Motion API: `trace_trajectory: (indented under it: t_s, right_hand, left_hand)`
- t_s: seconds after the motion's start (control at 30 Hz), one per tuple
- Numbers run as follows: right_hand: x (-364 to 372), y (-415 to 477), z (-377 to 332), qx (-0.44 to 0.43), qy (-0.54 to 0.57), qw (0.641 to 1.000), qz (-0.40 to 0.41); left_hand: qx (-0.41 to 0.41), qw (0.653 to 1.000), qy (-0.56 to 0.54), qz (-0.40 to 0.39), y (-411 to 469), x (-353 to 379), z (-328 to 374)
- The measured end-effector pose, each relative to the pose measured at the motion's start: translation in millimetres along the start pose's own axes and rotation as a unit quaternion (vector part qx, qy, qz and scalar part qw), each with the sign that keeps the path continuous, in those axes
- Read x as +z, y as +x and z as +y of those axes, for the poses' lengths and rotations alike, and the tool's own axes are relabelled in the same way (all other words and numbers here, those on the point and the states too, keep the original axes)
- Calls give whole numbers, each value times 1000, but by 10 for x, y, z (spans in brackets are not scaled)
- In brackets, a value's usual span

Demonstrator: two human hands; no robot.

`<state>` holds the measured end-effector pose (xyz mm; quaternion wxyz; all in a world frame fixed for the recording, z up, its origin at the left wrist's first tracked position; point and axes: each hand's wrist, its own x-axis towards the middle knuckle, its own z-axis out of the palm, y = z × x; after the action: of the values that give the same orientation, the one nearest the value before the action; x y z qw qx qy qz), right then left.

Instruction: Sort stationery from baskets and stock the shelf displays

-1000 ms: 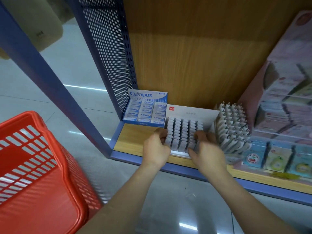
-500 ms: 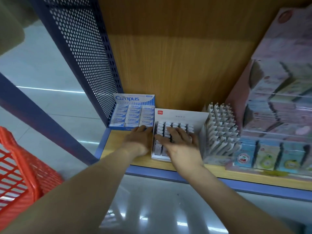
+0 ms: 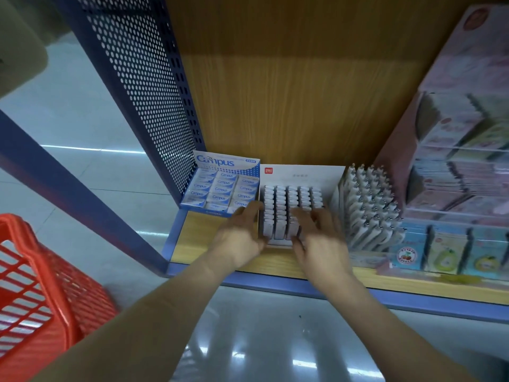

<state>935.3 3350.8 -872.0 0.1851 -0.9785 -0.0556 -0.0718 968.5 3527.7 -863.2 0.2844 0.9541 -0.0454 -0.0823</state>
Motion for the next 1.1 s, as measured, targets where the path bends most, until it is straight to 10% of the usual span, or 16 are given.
trace_trajectory:
  t_s: [0.37,0.73,1.1]
  right_hand:
    - [174,60,110,82,222,969,-71]
    - [324,141,32,143,282,947,-59]
    - [284,155,85,252,443,852,-117]
  left_hand:
    - [-126,984,-113,56,205,164,78]
    - [-150,970,-178,-70,187,259,113]
    - [-149,970,-158,-108,155,175,100]
